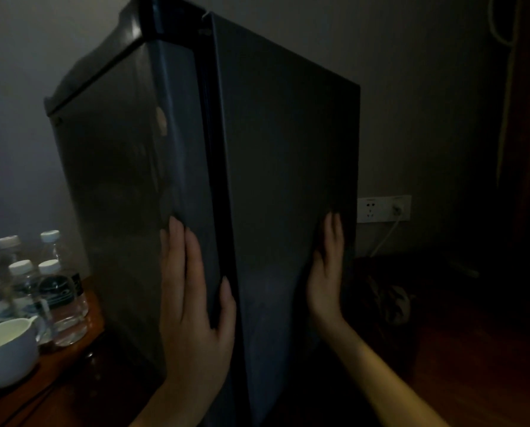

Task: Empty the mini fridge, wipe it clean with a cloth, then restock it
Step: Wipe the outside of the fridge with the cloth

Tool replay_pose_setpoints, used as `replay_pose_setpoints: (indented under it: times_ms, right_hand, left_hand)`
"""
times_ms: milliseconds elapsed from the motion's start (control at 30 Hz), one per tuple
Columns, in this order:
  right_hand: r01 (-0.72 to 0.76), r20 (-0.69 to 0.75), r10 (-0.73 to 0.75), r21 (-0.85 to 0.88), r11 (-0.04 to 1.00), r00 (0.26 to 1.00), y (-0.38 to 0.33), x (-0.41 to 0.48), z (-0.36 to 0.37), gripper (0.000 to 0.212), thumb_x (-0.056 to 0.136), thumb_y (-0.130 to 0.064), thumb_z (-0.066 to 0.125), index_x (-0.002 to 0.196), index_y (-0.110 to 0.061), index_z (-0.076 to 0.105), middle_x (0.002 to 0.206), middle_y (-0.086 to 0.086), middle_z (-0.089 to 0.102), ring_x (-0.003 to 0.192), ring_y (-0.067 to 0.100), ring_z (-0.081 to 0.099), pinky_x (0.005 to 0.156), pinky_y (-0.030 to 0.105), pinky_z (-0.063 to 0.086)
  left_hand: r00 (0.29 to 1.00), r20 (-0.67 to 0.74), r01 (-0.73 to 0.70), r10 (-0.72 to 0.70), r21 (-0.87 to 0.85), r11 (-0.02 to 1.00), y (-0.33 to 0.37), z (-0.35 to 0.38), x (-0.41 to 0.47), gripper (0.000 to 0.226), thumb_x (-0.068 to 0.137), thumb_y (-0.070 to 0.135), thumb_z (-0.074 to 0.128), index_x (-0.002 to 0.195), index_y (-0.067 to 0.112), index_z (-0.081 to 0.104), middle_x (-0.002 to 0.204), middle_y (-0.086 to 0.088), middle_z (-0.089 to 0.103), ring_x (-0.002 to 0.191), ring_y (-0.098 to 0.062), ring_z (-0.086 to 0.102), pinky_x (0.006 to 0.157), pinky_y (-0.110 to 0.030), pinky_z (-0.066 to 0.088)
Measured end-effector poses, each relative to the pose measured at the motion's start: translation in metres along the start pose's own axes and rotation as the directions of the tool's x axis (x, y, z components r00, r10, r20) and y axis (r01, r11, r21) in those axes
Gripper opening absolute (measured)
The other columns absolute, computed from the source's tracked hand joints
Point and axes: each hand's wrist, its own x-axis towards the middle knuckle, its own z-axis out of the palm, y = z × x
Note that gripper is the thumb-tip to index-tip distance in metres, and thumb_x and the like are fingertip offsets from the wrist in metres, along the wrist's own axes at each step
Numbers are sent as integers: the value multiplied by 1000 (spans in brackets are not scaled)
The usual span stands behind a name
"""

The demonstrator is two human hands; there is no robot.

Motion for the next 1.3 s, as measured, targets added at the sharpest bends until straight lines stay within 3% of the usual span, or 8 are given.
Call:
replay_pose_setpoints:
  times_ms: [200, 400, 667, 733, 833, 967, 1100, 1300]
  right_hand:
    - [202, 199, -217, 95, 975, 956, -86, -78, 26, 65, 98, 4, 30, 153, -29, 20, 162, -11, 8, 150, 16, 0, 120, 25, 6]
    - [392, 391, -476, 279, 877, 788, -95, -91, 16, 47, 102, -11, 31, 148, -16, 28, 161, -5, 17, 149, 28, 11, 120, 35, 15]
    - [536, 291, -579, 219, 815, 762, -55, -57, 15, 41, 102, -5, 29, 141, -10, 40, 159, -9, 22, 146, 29, 23, 118, 37, 21]
    - [489, 217, -526, 205, 848, 822, -43, -48, 14, 49, 100, 0, 29, 145, -18, 39, 158, -8, 24, 146, 29, 23, 118, 38, 21]
    - [363, 102, -375, 123, 924, 921, -13, -23, 7, 51, 94, 7, 31, 144, -6, 37, 156, 2, 28, 146, 29, 24, 119, 39, 20]
    - [172, -4, -172, 16, 985, 985, 42, 25, -15, 59, 87, 14, 31, 143, -1, 39, 155, 16, 29, 144, 22, 28, 120, 40, 20]
    - [-47, -96, 41, -65, 997, 995, 91, 72, -33, 60, 84, 7, 32, 143, -1, 38, 151, 15, 34, 141, 20, 30, 119, 41, 19]
    - [-290, -104, 279, -125, 949, 955, 108, 84, -48, 54, 96, 5, 41, 147, -12, 37, 153, 6, 36, 142, 17, 31, 120, 41, 20]
  left_hand:
    - [999, -3, 41, -42, -114, 993, -1, -1, -4, 51, 97, 4, 29, 147, 0, 18, 161, 7, 7, 148, -26, 14, 121, -29, 11]
    - [998, -18, 54, -60, -238, 970, -1, -1, -4, 45, 106, 19, 22, 147, 2, 18, 161, 11, 8, 148, -23, 14, 120, -29, 13]
    - [999, 12, 39, -37, -154, 987, -1, -1, -2, 48, 97, -1, 27, 143, -10, 21, 159, -4, 14, 148, -27, 14, 120, -30, 12]
    - [999, 7, 32, -31, -137, 990, 0, -1, -2, 46, 96, -2, 28, 141, -13, 23, 154, -12, 19, 147, -30, 16, 120, -30, 12]
    - [1000, 7, 23, -22, -129, 991, 0, -1, -1, 46, 96, -3, 27, 140, -15, 23, 153, -13, 20, 147, -28, 15, 120, -31, 13]
    - [1000, -3, 9, -10, -110, 994, 0, -1, -1, 46, 93, -7, 28, 138, -16, 23, 153, -12, 18, 148, -17, 12, 120, -29, 12]
    - [1000, -18, -8, 6, -114, 993, -4, 1, -2, 48, 95, -3, 28, 141, -12, 22, 160, 2, 10, 148, -24, 13, 120, -31, 13]
    - [999, -21, -29, 27, -86, 996, -4, 1, 0, 48, 94, -4, 29, 140, -13, 23, 160, 5, 8, 148, -21, 13, 120, -31, 12]
